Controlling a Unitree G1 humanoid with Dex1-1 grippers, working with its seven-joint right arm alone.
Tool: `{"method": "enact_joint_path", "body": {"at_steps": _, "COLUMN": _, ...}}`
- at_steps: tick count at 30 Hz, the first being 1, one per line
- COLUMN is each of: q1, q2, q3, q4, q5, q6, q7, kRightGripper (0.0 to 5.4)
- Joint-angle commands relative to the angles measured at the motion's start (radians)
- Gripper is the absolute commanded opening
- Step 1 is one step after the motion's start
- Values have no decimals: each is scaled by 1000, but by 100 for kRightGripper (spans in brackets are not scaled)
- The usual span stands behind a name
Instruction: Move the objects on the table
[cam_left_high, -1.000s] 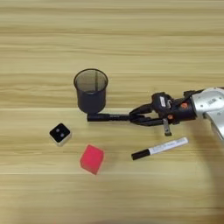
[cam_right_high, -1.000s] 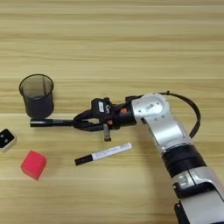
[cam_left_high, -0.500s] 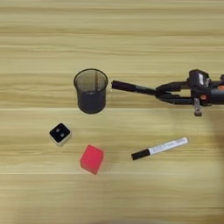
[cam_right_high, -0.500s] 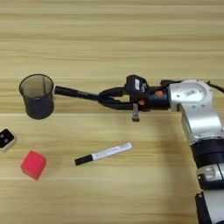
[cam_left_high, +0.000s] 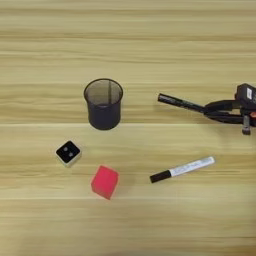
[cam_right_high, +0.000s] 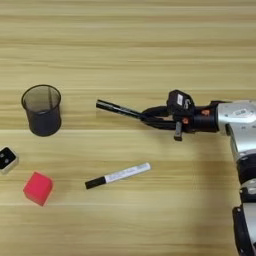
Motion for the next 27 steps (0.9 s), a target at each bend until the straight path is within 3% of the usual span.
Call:
{"method": "enact_joint_path", "body": {"at_steps": 1, "q1": -111, "q2": -19, "q3": -2, "q4": 43, "q5": -25, "q6": -56, "q7": -61, "kRightGripper": 88}}
{"method": "enact_joint_path", "body": {"at_steps": 13, "q1": -153, "q2": 5, "q3": 70, "q4": 219, "q5": -180, "q6": -159, "q7": -201, "kRightGripper": 88}}
{"method": "enact_joint_path", "body": {"at_steps": 22, "q1": -165, "q2": 20, "q3": 93, "q4": 301, "q5": -219, "q6": -191, "q7": -233, "kRightGripper": 88}}
{"method": "enact_joint_path", "body": {"at_steps": 23, "q1": -164, "q2": 21, "q3": 95, "q4": 304, "q5": -220, "q6": -193, "q7": -233, "kRightGripper": 124}}
{"method": "enact_joint_path", "body": {"at_steps": 27, "q1": -164, "q2": 22, "q3": 97, "q4": 309, "q5": -224, "q6": -205, "q7": -228, "kRightGripper": 171}}
